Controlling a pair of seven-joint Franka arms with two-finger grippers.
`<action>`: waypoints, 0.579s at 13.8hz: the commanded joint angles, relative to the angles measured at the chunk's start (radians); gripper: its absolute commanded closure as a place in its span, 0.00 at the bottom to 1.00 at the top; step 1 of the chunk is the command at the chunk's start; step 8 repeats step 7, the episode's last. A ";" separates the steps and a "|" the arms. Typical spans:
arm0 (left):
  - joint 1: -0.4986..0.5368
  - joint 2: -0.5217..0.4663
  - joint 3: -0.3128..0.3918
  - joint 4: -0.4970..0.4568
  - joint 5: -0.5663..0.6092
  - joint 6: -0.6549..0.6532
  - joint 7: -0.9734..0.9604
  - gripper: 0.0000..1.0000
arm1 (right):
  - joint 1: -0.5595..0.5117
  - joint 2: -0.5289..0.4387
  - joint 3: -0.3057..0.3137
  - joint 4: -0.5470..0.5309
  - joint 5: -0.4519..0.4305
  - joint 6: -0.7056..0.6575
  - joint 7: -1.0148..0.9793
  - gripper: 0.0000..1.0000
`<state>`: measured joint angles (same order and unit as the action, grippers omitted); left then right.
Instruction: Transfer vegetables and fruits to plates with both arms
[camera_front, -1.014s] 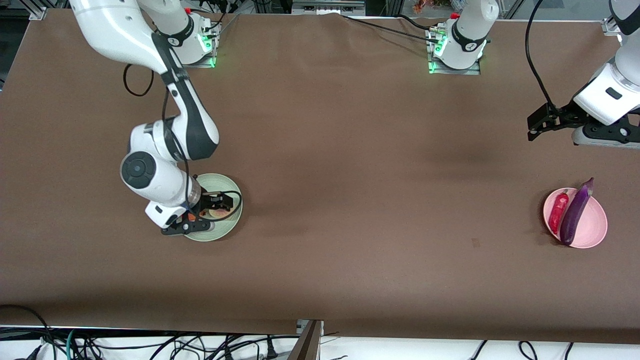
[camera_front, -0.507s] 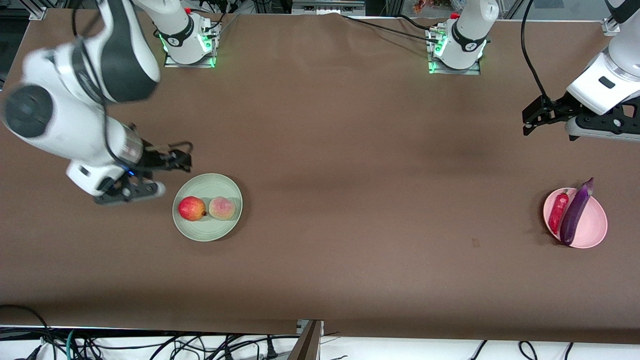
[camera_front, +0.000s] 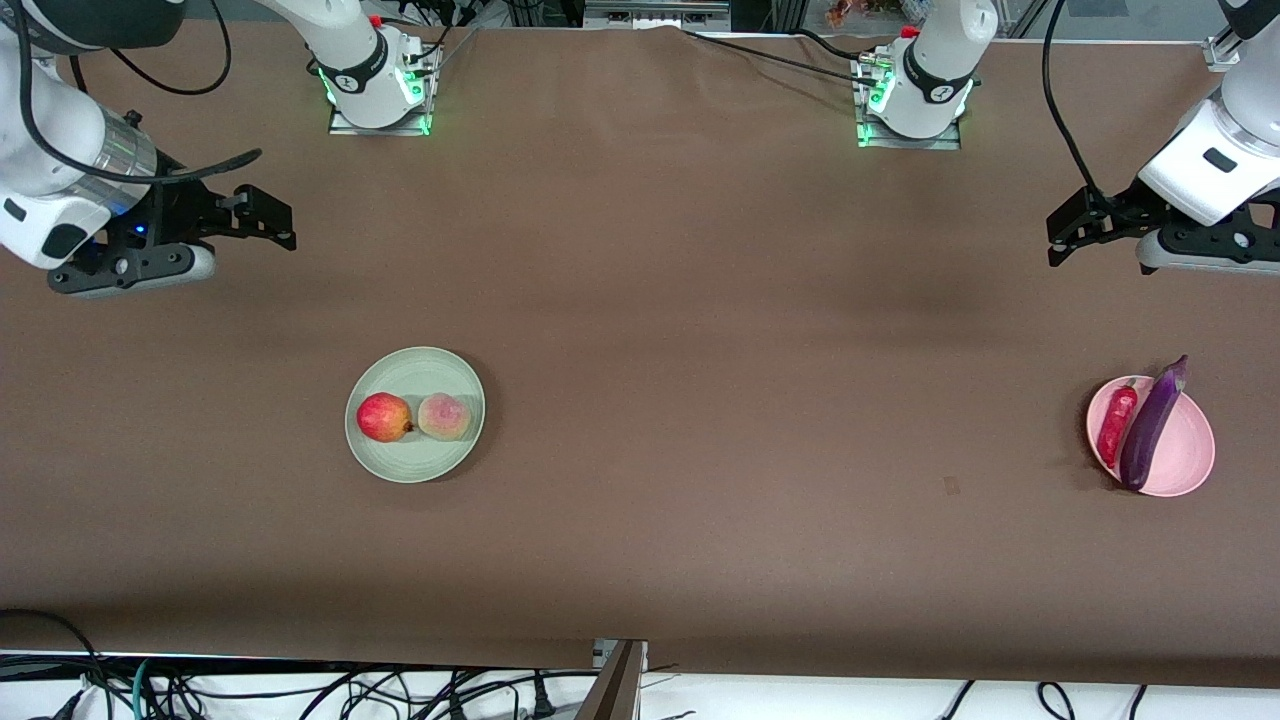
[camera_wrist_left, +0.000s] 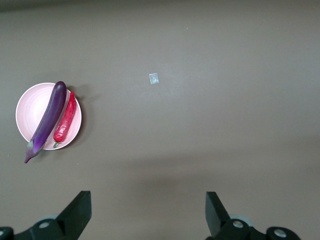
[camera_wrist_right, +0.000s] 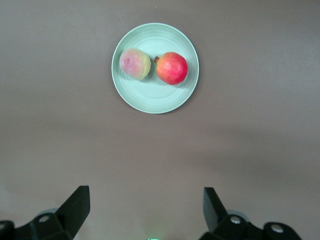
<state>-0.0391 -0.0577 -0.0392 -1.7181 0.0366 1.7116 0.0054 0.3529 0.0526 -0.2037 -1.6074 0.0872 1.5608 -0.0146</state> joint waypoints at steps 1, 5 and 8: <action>-0.018 -0.005 0.015 0.014 0.011 -0.021 -0.015 0.00 | 0.008 -0.014 0.009 -0.011 -0.018 0.025 -0.008 0.00; -0.022 -0.002 0.015 0.015 0.014 -0.020 -0.010 0.00 | 0.006 -0.014 0.006 0.007 -0.066 0.009 -0.005 0.00; -0.021 -0.001 0.015 0.014 0.009 -0.023 -0.007 0.00 | 0.006 -0.013 0.007 0.012 -0.066 0.002 -0.011 0.00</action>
